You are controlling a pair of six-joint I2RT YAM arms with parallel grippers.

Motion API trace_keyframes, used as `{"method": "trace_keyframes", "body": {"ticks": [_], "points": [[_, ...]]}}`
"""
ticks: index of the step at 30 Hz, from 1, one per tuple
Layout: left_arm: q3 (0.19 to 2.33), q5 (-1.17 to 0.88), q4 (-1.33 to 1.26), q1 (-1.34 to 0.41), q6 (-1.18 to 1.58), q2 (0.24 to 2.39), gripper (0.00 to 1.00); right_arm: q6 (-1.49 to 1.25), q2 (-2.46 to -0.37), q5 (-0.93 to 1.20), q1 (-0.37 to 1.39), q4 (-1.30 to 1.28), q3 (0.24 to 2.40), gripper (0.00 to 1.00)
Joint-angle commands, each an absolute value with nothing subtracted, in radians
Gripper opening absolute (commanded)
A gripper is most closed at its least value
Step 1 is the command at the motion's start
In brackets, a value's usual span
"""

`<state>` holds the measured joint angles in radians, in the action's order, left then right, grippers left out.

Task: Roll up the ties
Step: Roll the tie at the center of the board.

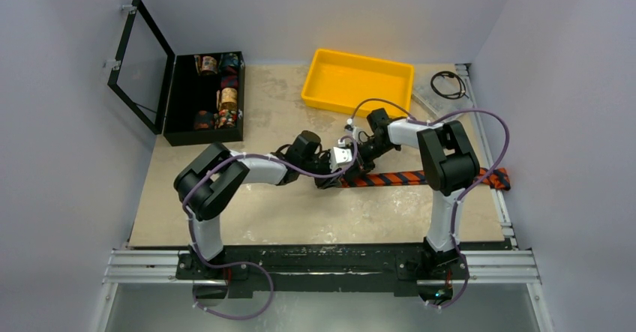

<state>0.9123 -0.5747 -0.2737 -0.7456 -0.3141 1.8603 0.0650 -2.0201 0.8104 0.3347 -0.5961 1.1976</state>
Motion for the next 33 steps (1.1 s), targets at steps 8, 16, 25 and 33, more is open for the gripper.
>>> {"method": "trace_keyframes", "body": {"ticks": [8, 16, 25, 33], "points": [[0.966, -0.573, -0.291, -0.822, -0.371, 1.962, 0.35, 0.089, -2.041, 0.689, 0.368, -0.478, 1.145, 0.00], [0.928, -0.391, -0.074, -0.826, -0.469, 1.940, 0.29, 0.075, -1.993, 0.760, 0.368, -0.474, 1.145, 0.04], [0.950, -0.305, 0.071, -0.826, -0.503, 1.932, 0.26, 0.140, -1.910, 0.810, 0.281, -0.625, 1.163, 0.29], [1.003, -0.281, 0.117, -0.828, -0.519, 1.964, 0.26, 0.088, -1.850, 0.919, 0.261, -0.660, 1.159, 0.55]]}}
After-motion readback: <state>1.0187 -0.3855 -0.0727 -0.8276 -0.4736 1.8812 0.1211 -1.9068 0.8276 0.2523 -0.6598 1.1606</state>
